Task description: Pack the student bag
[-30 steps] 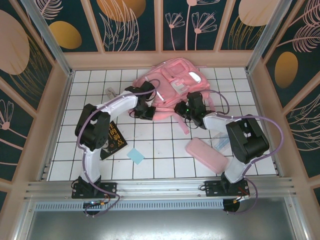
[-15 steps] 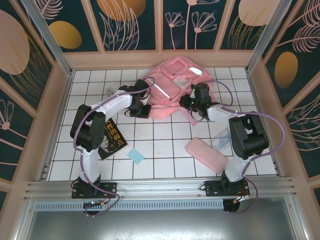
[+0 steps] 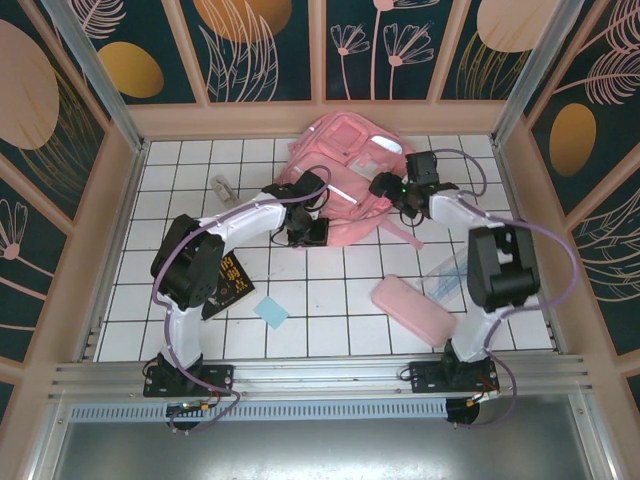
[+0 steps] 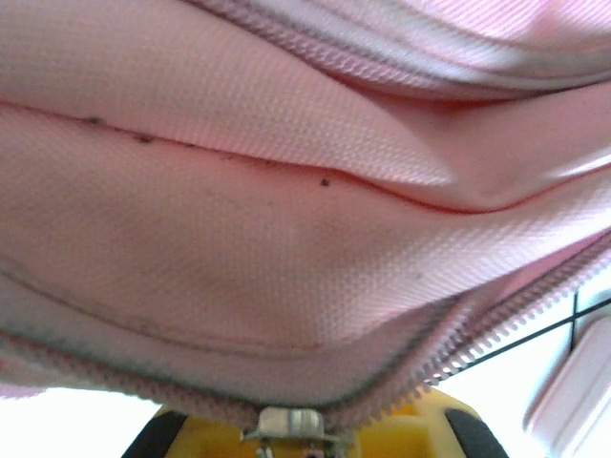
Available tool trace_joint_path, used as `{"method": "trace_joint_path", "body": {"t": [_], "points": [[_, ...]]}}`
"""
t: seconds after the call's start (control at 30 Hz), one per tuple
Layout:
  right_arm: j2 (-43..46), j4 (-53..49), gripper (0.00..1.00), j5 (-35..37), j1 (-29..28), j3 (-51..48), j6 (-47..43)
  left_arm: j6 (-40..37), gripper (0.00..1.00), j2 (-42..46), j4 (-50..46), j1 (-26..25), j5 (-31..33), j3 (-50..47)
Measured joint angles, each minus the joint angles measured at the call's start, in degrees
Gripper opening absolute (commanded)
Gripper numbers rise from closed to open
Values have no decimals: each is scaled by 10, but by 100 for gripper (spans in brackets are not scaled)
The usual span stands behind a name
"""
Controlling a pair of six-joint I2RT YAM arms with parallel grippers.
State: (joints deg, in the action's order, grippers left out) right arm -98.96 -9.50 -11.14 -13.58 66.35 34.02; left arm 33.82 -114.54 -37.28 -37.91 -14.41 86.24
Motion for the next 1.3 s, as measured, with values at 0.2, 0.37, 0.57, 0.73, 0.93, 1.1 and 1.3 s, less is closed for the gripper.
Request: {"method": "trace_joint_path", "body": {"t": [0.2,0.37,0.57,0.73,0.93,1.1,1.3], "points": [[173,69,86,-52,-22,-136,91,26,0,-10,23,-10,-21,3],[160,157,84,-83,-88,-212,188,45,0,-11,47,-24,-35,4],[81,256,54,-94,-110,-241,279,59,0,-11,68,-35,-44,-9],[50,301,0,-91,-112,-260,311,60,0,-5,73,-35,-39,-26],[77,277,0,-69,-113,-260,273,22,0,-6,51,-25,-13,-32],[118,238,0,-38,-111,-260,212,-27,0,-5,-1,22,17,-25],[128,223,0,-37,-102,-249,131,-83,0,-7,-68,50,48,32]]}}
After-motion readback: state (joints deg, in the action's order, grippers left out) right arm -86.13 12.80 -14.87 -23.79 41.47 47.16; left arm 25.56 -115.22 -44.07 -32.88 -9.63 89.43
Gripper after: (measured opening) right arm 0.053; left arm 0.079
